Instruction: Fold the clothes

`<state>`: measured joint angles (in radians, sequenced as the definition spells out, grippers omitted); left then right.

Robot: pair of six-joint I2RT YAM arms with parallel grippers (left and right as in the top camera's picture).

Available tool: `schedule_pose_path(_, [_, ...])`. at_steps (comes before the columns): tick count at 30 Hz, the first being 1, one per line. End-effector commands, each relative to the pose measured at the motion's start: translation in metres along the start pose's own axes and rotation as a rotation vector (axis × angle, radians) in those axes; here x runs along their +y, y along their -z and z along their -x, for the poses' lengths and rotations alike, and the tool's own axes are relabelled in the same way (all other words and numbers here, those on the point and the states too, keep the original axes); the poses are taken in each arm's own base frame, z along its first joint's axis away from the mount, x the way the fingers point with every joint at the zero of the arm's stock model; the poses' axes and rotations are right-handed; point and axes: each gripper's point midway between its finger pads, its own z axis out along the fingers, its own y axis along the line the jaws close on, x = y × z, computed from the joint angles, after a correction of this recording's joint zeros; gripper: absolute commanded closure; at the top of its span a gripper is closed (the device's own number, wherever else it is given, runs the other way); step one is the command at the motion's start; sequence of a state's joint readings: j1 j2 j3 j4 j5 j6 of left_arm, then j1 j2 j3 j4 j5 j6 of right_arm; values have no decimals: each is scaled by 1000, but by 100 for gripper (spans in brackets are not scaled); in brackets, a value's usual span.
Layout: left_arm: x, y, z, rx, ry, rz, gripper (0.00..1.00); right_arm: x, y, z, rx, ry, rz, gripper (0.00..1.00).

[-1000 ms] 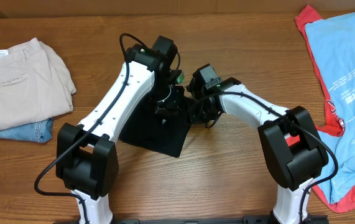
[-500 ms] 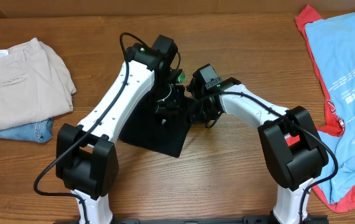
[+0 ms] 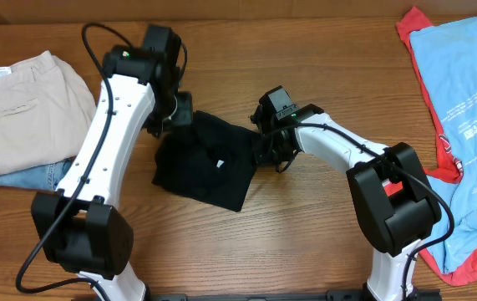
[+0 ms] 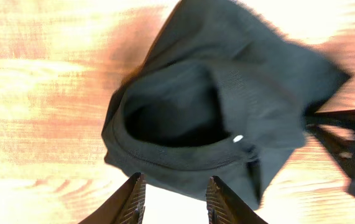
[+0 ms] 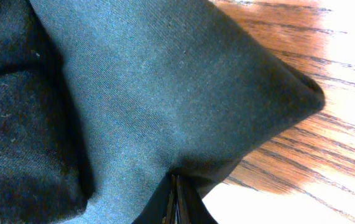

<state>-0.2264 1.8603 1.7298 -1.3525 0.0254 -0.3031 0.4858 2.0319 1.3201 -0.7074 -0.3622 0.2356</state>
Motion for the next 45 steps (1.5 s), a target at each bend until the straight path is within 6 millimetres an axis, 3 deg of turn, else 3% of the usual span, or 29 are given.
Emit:
schedule_pose_path(1, [6,-37,-20,98,39,64,64,-5,-12,-11,47,-14,-14,96])
schedule_pose_path(5, [-19,-70,-49,190,9,-9,67,-5,-12,-10,46,-13,-14,96])
schedule_pose_path(9, [-49,-88,-91,293,-70,-51,67,-5,-12,-10,46,-13,-14,96])
schedule_pose_path(14, [-74,-98,-132,350,-203,-16,67,-5,-12,-10,46,-13,-14,95])
schedule_pose_path(20, [-94,-95,-148,349,-277,-12,70,-5,-12,-11,47,-14,-15,95])
schedule_pose_path(26, [-88,-75,-132,276,-274,1,73,-5,-12,-11,47,-13,-15,95])
schedule_pose_path(33, [-58,-12,-80,-17,-203,28,72,-7,-7,-8,48,-25,-17,92])
schedule_pose_path(38, [-13,18,-51,-153,-64,50,64,2,32,13,-26,-21,-20,85])
schedule_pose_path(42, [28,19,-34,-161,79,54,60,22,82,34,-137,28,-25,83])
schedule_pose_path(45, [47,16,-25,-148,172,-7,57,45,111,40,-203,71,2,82])
